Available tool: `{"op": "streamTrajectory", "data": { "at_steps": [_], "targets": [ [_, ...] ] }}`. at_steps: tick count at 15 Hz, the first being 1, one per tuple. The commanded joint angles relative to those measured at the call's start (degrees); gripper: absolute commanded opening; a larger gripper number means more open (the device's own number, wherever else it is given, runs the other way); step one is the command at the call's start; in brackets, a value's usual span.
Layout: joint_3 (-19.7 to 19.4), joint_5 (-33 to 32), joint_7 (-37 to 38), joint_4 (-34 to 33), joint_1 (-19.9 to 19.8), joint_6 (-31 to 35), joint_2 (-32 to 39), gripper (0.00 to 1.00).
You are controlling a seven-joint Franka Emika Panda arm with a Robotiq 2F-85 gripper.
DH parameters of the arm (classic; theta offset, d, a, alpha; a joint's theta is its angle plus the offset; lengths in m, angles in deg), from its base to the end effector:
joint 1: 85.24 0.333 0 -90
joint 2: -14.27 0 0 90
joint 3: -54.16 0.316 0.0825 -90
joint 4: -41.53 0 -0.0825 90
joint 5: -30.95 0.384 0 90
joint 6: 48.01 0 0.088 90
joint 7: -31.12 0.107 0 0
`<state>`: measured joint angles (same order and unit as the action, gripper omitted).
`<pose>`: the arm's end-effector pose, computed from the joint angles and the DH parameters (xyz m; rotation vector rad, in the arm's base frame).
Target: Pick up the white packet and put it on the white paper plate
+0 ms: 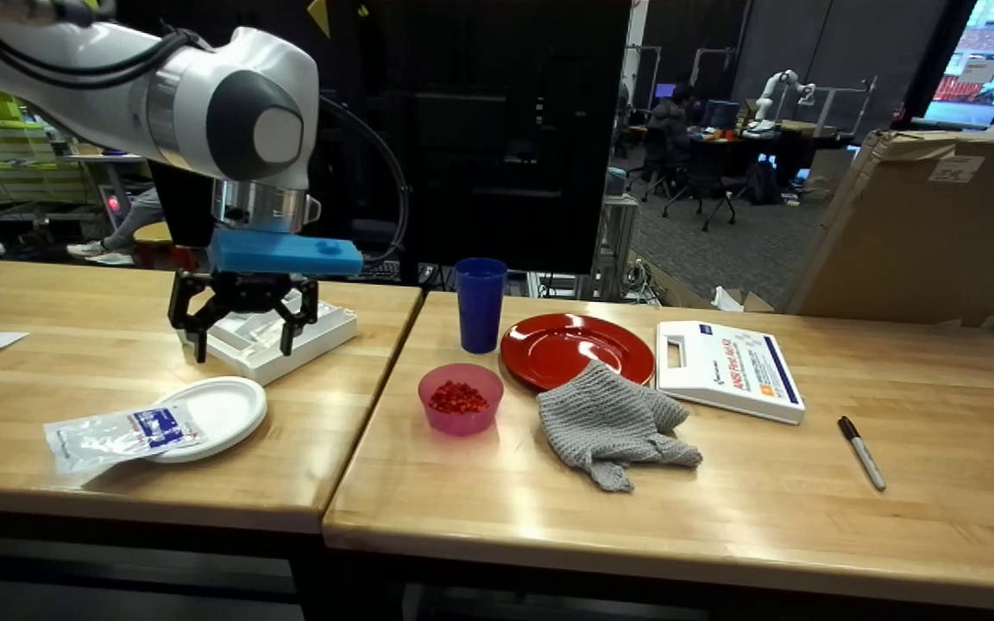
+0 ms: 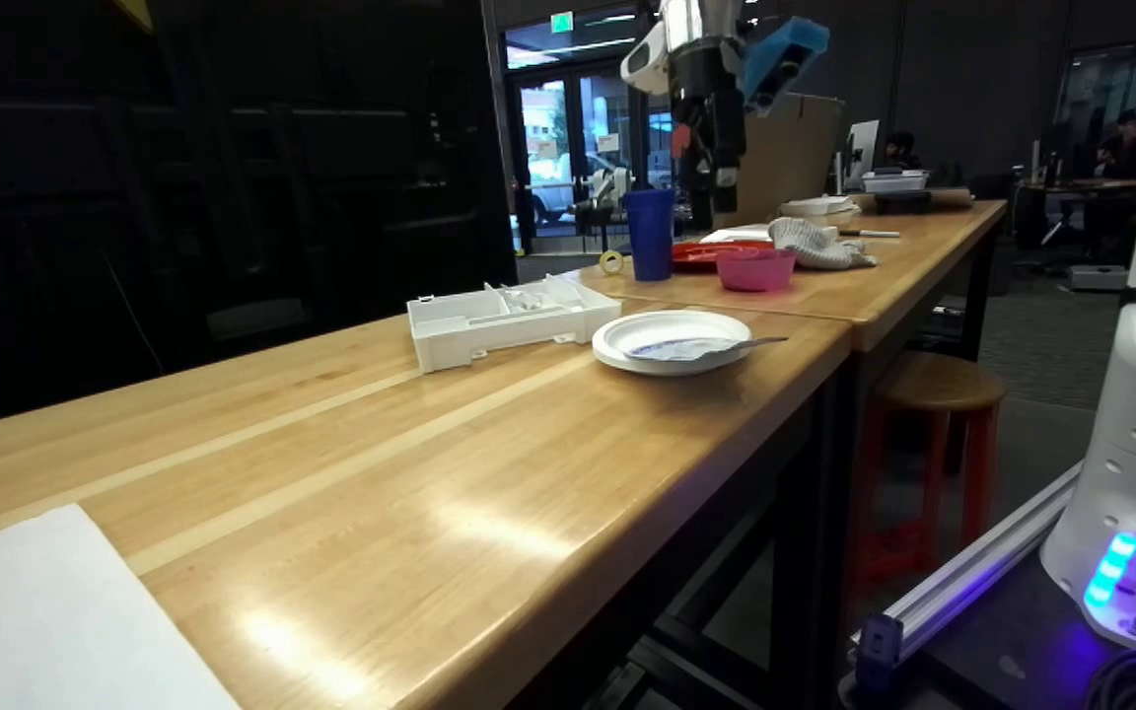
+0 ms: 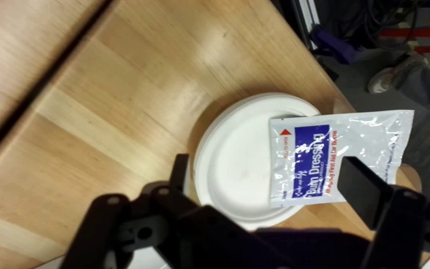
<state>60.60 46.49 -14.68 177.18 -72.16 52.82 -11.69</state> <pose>0.3657 0.1579 0.4830 -2.5032 -1.4546 0.1462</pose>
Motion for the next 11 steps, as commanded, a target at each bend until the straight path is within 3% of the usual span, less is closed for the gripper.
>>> {"op": "streamTrajectory", "data": {
  "at_steps": [1, 11],
  "targets": [
    [0.17, -3.74, 3.68, 0.97, 0.32, 2.20, -5.08, 1.00],
    [-1.25, -2.48, 2.28, 0.06, 1.58, 1.81, -2.41, 1.00]
  ]
}}
